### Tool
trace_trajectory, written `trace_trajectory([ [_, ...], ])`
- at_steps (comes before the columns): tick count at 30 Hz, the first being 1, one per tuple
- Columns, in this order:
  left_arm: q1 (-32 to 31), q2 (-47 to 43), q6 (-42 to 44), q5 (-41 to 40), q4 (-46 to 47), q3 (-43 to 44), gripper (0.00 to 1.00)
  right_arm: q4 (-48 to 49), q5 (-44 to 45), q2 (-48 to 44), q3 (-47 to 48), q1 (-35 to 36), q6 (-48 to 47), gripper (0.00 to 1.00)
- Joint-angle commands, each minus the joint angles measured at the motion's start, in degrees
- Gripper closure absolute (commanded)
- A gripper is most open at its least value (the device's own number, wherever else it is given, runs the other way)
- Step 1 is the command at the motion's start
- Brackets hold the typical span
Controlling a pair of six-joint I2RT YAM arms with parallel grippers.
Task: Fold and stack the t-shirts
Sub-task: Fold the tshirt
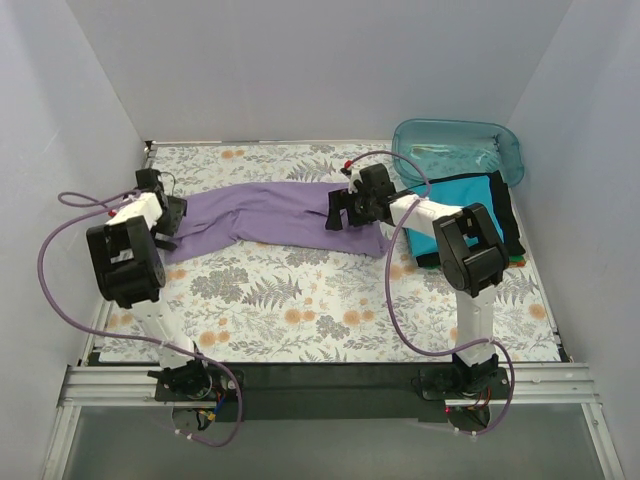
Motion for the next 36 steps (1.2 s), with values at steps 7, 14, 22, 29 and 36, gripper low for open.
trace_trajectory([
  [7,-4.46,-32.57,-9.81,-1.48,-8.95,-37.89,0.02,-1.93,0.82,5.58,7.68,-2.65,-7.29,0.02],
  [14,-21.49,-46.66,-14.9,6.17,-7.27,-53.21,0.02,-3.43,-6.32,25.59,34.47,-2.92,-13.81,0.02],
  [22,-46.46,-42.46,-27.83,11.34,-9.47,-53.84,0.02,8.93,-15.0,35.58,48.43,-4.24,7.18,0.02],
  [29,-75.45,-38.68,-40.85,10.49,-11.58,-46.03,0.02,12.04,-12.74,35.92,51.2,-4.06,10.36,0.02],
  [36,-90.77,-31.21,-36.54,-0.12,-12.88,-28.02,0.02,5.91,-17.64,32.15,51.38,-3.97,5.71,0.02],
])
